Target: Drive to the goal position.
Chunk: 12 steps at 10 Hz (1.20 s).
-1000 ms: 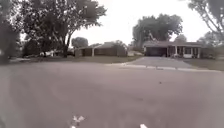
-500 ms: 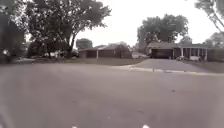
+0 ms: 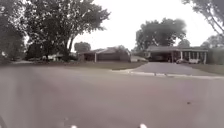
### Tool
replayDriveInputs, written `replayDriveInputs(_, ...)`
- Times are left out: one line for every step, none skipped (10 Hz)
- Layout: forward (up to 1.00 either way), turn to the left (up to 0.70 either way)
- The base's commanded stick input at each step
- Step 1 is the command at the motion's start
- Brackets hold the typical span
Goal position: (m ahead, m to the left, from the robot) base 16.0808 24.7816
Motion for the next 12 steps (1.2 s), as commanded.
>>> replayDriveInputs(1.00, 0.00)
replayDriveInputs(1.00, 0.00)
replayDriveInputs(1.00, 0.00)
replayDriveInputs(1.00, 0.00)
replayDriveInputs(1.00, 0.00)
replayDriveInputs(1.00, 0.00)
replayDriveInputs(1.00, 0.00)
replayDriveInputs(1.00, 0.00)
replayDriveInputs(1.00, 0.00)
replayDriveInputs(1.00, 0.00)
replayDriveInputs(1.00, 0.00)
replayDriveInputs(1.00, 0.00)
